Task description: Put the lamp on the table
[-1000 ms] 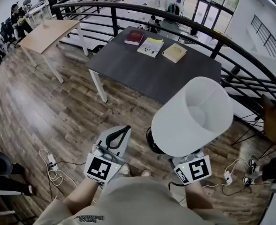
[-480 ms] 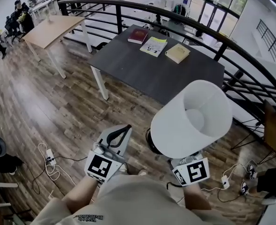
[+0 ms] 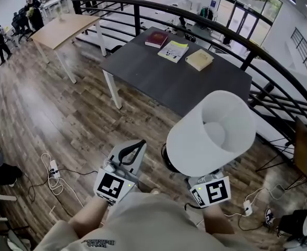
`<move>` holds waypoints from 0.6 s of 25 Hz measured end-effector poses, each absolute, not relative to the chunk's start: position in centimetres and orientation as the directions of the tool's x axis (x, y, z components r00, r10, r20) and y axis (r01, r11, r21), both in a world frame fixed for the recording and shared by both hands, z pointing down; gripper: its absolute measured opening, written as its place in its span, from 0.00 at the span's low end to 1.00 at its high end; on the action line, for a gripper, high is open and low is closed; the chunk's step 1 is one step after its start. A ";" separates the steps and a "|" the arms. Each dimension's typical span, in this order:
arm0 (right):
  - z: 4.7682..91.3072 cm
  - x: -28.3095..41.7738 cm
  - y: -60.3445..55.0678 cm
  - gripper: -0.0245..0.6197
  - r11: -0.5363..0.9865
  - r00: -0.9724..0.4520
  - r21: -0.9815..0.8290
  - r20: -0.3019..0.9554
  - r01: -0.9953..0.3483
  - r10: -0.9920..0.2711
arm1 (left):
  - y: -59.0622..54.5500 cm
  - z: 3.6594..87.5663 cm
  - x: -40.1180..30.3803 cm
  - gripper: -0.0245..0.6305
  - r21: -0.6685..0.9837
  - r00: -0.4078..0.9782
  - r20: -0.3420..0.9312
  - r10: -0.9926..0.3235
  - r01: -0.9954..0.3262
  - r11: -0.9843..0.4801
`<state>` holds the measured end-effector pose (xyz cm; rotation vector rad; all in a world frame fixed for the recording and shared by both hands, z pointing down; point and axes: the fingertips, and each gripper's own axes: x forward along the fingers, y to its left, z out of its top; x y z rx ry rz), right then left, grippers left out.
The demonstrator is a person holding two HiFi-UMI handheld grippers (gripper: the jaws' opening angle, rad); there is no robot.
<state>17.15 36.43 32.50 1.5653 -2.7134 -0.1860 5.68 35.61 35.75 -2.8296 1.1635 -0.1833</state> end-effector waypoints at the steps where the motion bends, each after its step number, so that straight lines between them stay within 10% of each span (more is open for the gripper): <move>1: 32.5 17.3 36.6 0.19 0.499 -0.506 0.102 -0.059 -0.861 -0.861 | 35.8 35.9 5.9 0.04 -0.117 0.702 0.084 -0.707 -0.698 -0.707; 15: 32.5 17.9 37.7 0.19 0.548 -0.557 0.109 -0.086 -0.829 -0.826 | 37.3 36.6 6.1 0.04 -0.108 0.658 0.094 -0.747 -0.739 -0.664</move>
